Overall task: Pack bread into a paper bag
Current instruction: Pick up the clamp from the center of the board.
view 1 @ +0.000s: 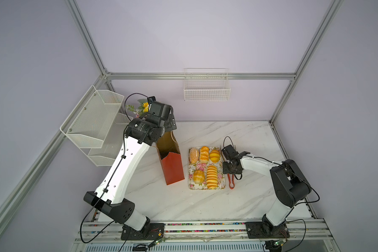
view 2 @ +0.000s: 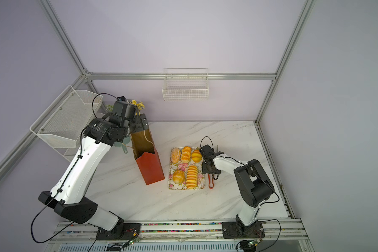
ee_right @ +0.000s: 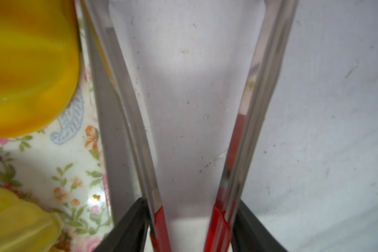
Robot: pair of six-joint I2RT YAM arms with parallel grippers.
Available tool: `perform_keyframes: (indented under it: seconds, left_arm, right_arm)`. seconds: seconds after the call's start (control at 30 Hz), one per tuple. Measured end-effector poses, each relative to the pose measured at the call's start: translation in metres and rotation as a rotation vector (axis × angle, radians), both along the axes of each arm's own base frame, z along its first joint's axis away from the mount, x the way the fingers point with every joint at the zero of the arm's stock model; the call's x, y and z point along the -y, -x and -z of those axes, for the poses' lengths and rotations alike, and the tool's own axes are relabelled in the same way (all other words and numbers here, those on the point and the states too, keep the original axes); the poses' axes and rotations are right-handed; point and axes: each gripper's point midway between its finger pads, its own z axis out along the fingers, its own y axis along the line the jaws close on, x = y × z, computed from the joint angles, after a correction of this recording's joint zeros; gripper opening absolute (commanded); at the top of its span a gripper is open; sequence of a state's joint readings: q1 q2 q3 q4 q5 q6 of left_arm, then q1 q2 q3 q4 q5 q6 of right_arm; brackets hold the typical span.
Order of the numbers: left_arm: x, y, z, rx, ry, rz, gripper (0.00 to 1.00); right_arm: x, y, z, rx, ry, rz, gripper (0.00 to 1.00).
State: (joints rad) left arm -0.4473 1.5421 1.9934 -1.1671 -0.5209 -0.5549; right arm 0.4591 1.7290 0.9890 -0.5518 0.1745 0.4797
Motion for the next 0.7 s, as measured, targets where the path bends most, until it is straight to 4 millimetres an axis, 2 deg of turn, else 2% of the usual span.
perform_keyframes:
  seconds: [0.1,0.13,0.2,0.27,0.43,0.53,0.63,0.7]
  left_arm:
    - [0.000,0.000,0.000,0.000,0.000,0.000,1.00]
    - [0.000,0.000,0.000,0.000,0.000,0.000,1.00]
    - [0.000,0.000,0.000,0.000,-0.001,0.001,1.00]
    - [0.000,0.000,0.000,0.001,-0.001,0.002,1.00]
    - [0.001,-0.001,-0.001,0.006,0.001,0.003,1.00]
    - [0.001,-0.002,0.001,0.007,-0.001,0.008,1.00]
    - [0.002,-0.001,0.004,0.002,-0.005,0.014,1.00]
    - [0.002,0.000,0.007,0.001,-0.004,0.018,1.00]
  right_arm:
    - [-0.001,0.003,0.002,0.008,-0.025,0.026,0.44]
    - [-0.001,0.004,0.002,0.013,-0.027,0.031,0.37]
    - [0.000,0.004,0.001,0.018,-0.027,0.045,0.15]
    - [0.001,0.004,0.000,0.020,-0.022,0.053,0.06]
    - [0.013,0.013,-0.003,-0.017,0.038,0.064,0.05]
    - [0.024,0.024,-0.011,-0.063,0.090,0.064,0.05]
    - [0.027,0.028,-0.033,-0.087,0.110,0.051,0.08]
    - [0.023,0.023,-0.060,-0.064,0.096,0.039,0.10]
